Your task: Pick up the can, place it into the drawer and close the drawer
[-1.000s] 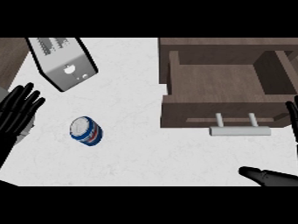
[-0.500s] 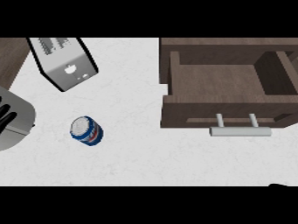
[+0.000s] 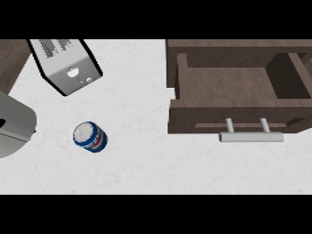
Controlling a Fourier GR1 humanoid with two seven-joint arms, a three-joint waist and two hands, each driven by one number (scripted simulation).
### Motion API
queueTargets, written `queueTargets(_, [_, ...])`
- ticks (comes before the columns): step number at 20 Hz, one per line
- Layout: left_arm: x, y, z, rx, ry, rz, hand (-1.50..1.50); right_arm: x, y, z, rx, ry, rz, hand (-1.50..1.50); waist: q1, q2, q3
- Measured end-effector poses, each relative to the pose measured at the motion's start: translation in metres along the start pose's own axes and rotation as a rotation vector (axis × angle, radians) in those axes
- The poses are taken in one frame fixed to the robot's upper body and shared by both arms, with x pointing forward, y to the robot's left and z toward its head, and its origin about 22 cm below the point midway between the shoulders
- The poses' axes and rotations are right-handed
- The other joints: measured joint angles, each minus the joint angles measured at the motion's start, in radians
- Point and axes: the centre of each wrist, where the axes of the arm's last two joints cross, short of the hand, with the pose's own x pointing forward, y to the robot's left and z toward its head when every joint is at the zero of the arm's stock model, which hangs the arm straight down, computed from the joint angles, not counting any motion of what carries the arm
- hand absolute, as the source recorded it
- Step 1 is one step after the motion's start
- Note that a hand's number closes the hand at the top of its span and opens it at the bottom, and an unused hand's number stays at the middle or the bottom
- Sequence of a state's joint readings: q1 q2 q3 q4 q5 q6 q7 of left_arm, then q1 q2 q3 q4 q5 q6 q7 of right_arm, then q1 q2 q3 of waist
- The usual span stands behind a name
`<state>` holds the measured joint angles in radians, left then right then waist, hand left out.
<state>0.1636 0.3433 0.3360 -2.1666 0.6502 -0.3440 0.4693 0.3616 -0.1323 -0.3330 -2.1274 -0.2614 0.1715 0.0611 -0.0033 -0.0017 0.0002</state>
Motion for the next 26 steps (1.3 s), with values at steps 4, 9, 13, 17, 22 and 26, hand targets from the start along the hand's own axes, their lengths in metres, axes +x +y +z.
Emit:
queueTargets(4, [-0.004, 0.001, -0.011, 0.003, 0.037, 0.078, -1.50, 0.000, -0.010, 0.004, 0.003, 0.000, 0.000, -1.50, -0.002, 0.001, 0.000])
queueTargets(9, [-0.005, 0.002, -0.023, -0.001, 0.070, 0.149, -1.50, 0.003, -0.019, 0.012, -0.001, 0.001, 0.001, -1.50, -0.003, 0.001, 0.000])
queueTargets(13, [-0.015, -0.004, -0.039, 0.000, 0.092, 0.168, -1.50, 0.007, -0.027, 0.017, 0.005, 0.001, -0.007, -1.50, -0.004, 0.001, 0.000])
queueTargets(17, [-0.035, -0.008, -0.048, 0.006, 0.105, 0.185, -1.50, 0.003, -0.035, 0.024, 0.002, 0.002, -0.004, -1.50, -0.004, 0.001, 0.000])
queueTargets(22, [-0.054, -0.023, -0.057, 0.017, 0.128, 0.176, -1.50, 0.009, -0.035, 0.025, 0.004, 0.002, -0.010, -1.50, -0.002, 0.001, 0.000])
queueTargets(26, [-0.079, -0.024, -0.069, 0.035, 0.144, 0.160, -1.50, 0.008, -0.041, 0.026, 0.008, 0.002, 0.000, -1.50, -0.003, 0.002, 0.000])
